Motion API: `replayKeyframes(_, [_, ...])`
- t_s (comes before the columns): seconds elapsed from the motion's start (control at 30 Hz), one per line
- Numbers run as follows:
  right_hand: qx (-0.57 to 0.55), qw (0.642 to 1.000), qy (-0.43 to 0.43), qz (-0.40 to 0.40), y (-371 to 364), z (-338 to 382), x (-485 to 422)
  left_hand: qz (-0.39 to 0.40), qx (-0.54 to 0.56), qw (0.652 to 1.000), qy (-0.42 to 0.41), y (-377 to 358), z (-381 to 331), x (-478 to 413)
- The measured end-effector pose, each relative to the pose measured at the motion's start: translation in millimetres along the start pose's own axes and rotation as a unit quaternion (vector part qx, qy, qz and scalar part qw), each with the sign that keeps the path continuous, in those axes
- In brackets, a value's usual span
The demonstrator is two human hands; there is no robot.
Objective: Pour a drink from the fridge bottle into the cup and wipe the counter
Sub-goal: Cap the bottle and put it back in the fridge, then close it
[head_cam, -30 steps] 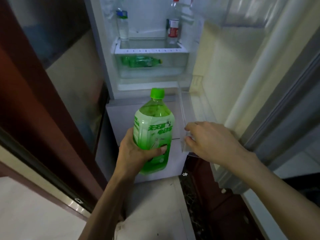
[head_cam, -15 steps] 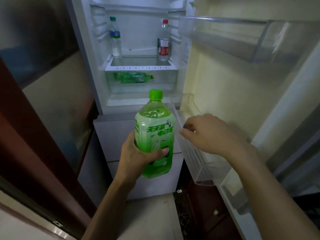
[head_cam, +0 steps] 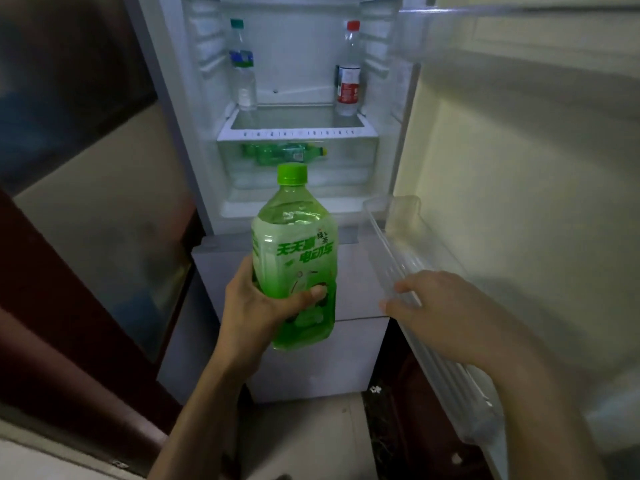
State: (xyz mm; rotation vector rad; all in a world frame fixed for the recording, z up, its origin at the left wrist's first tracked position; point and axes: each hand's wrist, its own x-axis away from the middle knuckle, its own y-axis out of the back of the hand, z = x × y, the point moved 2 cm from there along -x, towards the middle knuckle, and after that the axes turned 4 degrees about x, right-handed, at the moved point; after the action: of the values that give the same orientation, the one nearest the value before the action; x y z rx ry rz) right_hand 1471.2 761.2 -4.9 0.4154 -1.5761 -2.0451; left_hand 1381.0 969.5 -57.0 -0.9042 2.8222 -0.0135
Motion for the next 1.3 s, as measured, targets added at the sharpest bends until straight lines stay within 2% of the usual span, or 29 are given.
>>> replayKeyframes(0.23, [-0.082,0.997,-0.002,-0.010,-7,34,-80,-0.008,-0.007,1.000,-0.003,15,12,-69])
replayKeyframes(0.47, [-0.099,0.988,0.000,-0.122,24,76,-185,-0.029,-0.010,1.000,-0.006,43,11,-171])
replayKeyframes(0.6, [-0.124,0.971,0.019,-0.205,53,96,-222,-0.041,-0.015,0.999,-0.017,53,1,-226])
replayKeyframes(0.83, [-0.204,0.939,0.094,-0.262,87,125,-281,-0.051,-0.026,0.996,-0.068,41,-23,-306])
replayKeyframes(0.97, [-0.240,0.920,0.100,-0.291,100,121,-317,-0.073,-0.025,0.992,-0.100,20,-28,-344])
replayKeyframes(1.17, [-0.317,0.892,0.110,-0.303,110,104,-382,-0.110,-0.055,0.983,-0.136,-9,-37,-402])
replayKeyframes(1.3, [-0.396,0.872,0.105,-0.269,115,93,-424,-0.128,-0.074,0.976,-0.160,-25,-40,-443])
